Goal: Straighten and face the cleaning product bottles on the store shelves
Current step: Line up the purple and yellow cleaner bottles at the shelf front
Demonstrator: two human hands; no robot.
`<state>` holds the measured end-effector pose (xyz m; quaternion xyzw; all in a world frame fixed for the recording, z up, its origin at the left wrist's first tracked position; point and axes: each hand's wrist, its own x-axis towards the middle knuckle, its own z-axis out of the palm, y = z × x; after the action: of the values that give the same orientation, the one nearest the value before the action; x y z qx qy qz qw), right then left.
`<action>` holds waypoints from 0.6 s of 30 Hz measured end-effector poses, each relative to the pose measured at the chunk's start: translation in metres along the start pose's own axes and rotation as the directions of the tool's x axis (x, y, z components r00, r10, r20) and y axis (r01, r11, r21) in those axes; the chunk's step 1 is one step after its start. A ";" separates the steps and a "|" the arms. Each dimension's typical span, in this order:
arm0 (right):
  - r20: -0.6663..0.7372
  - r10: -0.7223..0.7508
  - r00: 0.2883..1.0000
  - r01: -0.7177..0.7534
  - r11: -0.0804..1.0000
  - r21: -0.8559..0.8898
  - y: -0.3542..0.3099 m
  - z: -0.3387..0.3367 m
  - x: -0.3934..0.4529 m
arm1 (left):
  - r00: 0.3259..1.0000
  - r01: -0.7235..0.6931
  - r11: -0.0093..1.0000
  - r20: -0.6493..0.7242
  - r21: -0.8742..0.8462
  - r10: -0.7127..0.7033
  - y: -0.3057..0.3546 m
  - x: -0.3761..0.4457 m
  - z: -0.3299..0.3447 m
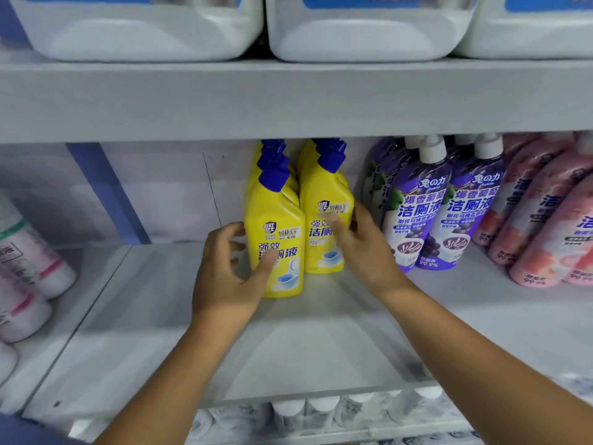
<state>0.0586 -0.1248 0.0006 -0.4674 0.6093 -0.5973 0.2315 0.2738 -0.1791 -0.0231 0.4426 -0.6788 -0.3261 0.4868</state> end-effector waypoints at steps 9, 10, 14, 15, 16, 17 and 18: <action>-0.004 -0.036 0.999 0.034 0.981 -0.190 0.013 -0.001 0.002 | 0.954 -0.206 0.963 -0.186 0.173 0.237 0.004 -0.021 0.002; 0.011 -0.028 1.000 0.029 0.986 -0.164 0.013 -0.005 -0.001 | 0.907 -0.292 0.936 -0.254 0.195 0.336 0.014 -0.034 0.005; -0.088 -0.020 0.996 0.021 1.000 0.018 0.006 -0.041 -0.036 | 0.927 -0.375 0.920 -0.045 -0.112 0.372 0.059 -0.064 0.054; -0.166 -0.025 0.986 0.037 0.997 0.071 0.003 -0.057 -0.047 | 0.945 -0.315 0.929 0.022 -0.193 0.326 0.070 -0.068 0.072; -0.254 -0.023 0.967 0.052 0.993 0.108 0.001 -0.077 -0.056 | 0.965 -0.231 0.940 0.064 -0.251 0.255 0.085 -0.070 0.089; -0.342 -0.028 0.939 0.074 0.990 0.123 -0.001 -0.099 -0.060 | 0.980 -0.147 0.948 0.086 -0.281 0.178 0.101 -0.071 0.107; -0.415 -0.043 0.909 0.100 0.988 0.118 0.001 -0.121 -0.058 | 0.987 -0.070 0.950 0.116 -0.303 0.109 0.116 -0.069 0.124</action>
<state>-0.0167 -0.0142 0.0056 -0.3366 0.5845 -0.7304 0.1076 0.1321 -0.0687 0.0133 0.3103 -0.6717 -0.4308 0.5166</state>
